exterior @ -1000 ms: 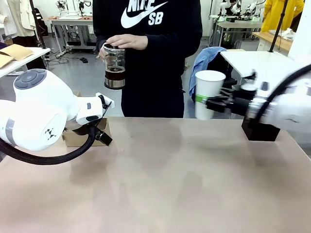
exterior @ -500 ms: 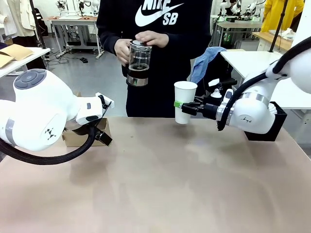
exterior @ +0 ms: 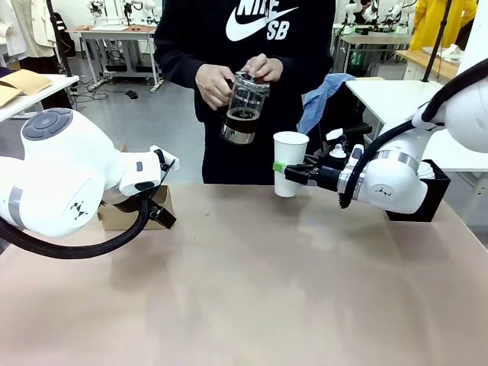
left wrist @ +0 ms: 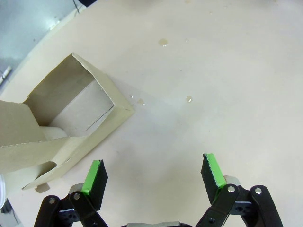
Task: Pour a drink into a cup and package it in a carrier.
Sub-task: When a person places the Paper Cup Lid on the 600 ml Paper Cup , lift the 600 ml Paper Cup.
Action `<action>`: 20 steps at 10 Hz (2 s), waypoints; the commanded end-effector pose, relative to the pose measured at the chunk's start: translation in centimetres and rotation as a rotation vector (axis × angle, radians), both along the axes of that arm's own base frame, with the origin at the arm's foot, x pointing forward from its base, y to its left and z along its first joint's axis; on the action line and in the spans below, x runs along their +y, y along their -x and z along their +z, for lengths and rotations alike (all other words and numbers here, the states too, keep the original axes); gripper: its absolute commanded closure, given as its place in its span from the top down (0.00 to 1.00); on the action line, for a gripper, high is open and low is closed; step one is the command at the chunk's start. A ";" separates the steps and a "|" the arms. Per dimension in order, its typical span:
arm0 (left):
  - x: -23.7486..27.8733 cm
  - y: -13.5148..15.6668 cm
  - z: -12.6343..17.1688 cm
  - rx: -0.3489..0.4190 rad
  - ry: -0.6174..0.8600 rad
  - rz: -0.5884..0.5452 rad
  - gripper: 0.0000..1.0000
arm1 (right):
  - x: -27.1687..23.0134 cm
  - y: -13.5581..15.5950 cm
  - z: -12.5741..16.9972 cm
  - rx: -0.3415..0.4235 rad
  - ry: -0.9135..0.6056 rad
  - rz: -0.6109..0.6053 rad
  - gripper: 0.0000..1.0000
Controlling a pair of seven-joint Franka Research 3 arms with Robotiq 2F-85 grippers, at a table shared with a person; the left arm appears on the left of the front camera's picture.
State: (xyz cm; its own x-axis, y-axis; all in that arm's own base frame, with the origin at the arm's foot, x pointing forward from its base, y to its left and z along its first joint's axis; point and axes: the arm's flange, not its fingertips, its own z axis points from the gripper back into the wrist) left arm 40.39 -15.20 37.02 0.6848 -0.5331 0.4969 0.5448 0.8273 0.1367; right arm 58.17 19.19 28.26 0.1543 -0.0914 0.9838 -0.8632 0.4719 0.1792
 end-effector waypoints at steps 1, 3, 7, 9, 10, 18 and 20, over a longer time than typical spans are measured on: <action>0.0 0.0 0.0 0.000 0.002 -0.001 1.00 | 0.4 0.1 0.2 0.001 0.005 -0.001 0.81; 0.0 0.0 0.0 0.000 0.002 -0.001 1.00 | 0.4 0.1 0.2 0.001 0.005 -0.001 0.81; 0.0 0.0 0.0 0.000 0.002 -0.001 1.00 | 0.4 0.1 0.2 0.001 0.005 -0.001 0.81; 0.0 0.0 0.0 0.000 0.002 -0.001 1.00 | 0.4 0.1 0.2 0.001 0.005 -0.001 0.81; 0.0 0.0 0.0 0.000 0.002 -0.001 1.00 | 0.4 0.1 0.2 0.001 0.005 -0.001 0.81; 0.0 0.0 0.0 0.000 0.002 -0.001 1.00 | 0.4 0.1 0.2 0.001 0.005 -0.001 0.81; 0.0 0.0 0.0 0.000 0.002 -0.001 1.00 | 0.4 0.1 0.2 0.001 0.005 -0.001 0.81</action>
